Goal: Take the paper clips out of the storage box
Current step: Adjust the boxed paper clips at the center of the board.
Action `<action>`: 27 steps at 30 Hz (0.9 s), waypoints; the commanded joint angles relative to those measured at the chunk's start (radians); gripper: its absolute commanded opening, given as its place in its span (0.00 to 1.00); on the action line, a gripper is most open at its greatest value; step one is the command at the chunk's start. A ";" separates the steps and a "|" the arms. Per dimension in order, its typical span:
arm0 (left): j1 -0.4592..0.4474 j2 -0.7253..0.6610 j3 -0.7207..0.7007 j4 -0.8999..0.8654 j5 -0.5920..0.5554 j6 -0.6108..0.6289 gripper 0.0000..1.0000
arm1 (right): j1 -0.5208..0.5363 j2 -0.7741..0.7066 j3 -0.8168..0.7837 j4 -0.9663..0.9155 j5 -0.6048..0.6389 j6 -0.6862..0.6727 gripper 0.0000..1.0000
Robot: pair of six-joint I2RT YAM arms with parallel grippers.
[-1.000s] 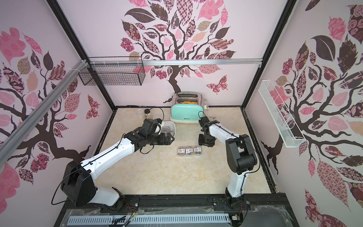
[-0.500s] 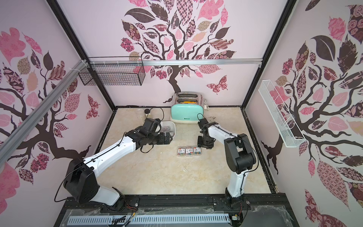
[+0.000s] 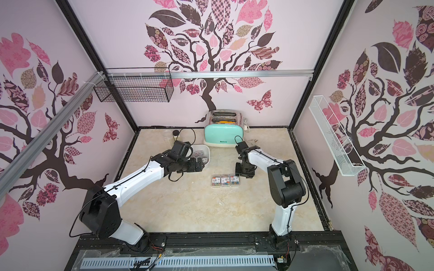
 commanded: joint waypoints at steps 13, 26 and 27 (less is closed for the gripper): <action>0.107 0.267 0.293 -0.190 -0.148 0.087 0.98 | 0.010 -0.121 0.146 -0.096 -0.011 -0.037 0.84; 0.174 0.536 0.551 -0.236 -0.230 0.136 0.88 | 0.019 -0.197 0.215 -0.136 -0.052 -0.083 0.99; 0.174 0.542 0.561 -0.230 -0.240 0.138 0.88 | 0.018 -0.200 0.214 -0.137 -0.056 -0.086 0.99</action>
